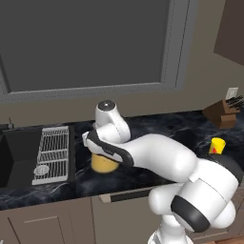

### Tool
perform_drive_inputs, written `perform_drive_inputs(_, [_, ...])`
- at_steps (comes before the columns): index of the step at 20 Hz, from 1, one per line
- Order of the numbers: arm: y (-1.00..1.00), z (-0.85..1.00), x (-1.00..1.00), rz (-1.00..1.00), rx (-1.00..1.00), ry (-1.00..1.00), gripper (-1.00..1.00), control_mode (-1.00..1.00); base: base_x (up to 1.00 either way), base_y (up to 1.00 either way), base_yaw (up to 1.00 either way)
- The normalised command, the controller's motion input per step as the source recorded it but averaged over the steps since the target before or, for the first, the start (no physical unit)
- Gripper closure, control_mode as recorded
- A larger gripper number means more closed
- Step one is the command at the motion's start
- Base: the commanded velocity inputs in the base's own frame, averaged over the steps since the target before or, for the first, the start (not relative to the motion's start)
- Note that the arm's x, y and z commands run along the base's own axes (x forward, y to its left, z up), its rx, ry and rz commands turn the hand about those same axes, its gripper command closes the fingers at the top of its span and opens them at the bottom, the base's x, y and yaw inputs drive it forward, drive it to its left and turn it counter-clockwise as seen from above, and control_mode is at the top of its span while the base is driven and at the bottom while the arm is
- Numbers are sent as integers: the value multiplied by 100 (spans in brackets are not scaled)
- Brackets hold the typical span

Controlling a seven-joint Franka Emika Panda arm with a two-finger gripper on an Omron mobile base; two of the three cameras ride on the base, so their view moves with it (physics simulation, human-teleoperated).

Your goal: Place the pitcher and cup on the dining counter for serving.

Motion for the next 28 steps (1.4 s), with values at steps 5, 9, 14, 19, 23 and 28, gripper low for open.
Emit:
perform_drive_inputs(5, [0, -17, 17, 0, 0, -4, 100, -100, 0, 0, 0])
perform_drive_inputs(9, [0, -1, 0, 0, 0, -3, 100, -100, 0, 0, 0])
perform_drive_inputs(14, [0, 1, -14, 0, 0, -22, 100, -100, 0, 0, 0])
perform_drive_inputs(19, [-1, 20, -35, 0, 0, -42, 100, -100, 0, 0, 0])
perform_drive_inputs(23, [-11, 47, -30, 0, 0, -43, 100, -100, 0, 0, 0])
perform_drive_inputs(28, [-19, 88, -31, 0, 3, -26, 100, -100, 0, 0, 0])
